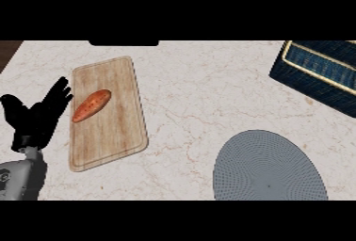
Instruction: Pick the lemon from the placemat and place it in the basket
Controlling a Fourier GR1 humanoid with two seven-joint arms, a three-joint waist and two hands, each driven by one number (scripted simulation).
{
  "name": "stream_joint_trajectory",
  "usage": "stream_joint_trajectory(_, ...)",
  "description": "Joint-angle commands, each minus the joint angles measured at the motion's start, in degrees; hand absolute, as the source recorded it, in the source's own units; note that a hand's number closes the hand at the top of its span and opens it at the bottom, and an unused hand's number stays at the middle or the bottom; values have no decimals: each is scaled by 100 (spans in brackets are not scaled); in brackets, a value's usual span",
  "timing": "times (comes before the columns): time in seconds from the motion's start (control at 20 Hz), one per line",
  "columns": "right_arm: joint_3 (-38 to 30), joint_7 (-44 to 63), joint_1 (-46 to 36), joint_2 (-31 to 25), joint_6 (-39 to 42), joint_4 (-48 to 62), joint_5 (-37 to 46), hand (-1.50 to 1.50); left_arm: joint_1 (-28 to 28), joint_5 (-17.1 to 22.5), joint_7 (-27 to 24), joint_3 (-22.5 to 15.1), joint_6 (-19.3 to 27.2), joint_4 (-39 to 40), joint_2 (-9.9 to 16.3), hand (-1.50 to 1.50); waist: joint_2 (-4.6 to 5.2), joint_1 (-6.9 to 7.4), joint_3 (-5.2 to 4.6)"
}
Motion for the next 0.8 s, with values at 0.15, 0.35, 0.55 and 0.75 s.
stream_joint_trajectory(0.15, -471, -199, 46, -139, -930, 975, -34, -150, 3, -227, -160, -181, 208, -1, -240, 0, 9, 37, 0)
stream_joint_trajectory(0.35, -409, -720, 137, 16, -864, 935, -330, -150, 138, -153, -139, -113, 91, 15, -182, 0, -8, 21, 1)
stream_joint_trajectory(0.55, -653, -1415, 51, -235, -849, 1101, -708, -150, -238, -328, 99, -288, 270, 52, -295, 0, -5, -4, 2)
stream_joint_trajectory(0.75, -1150, -999, -1, -291, -1482, 832, -985, -150, -13, -101, 25, -29, 89, 39, -120, 0, -27, -36, 1)
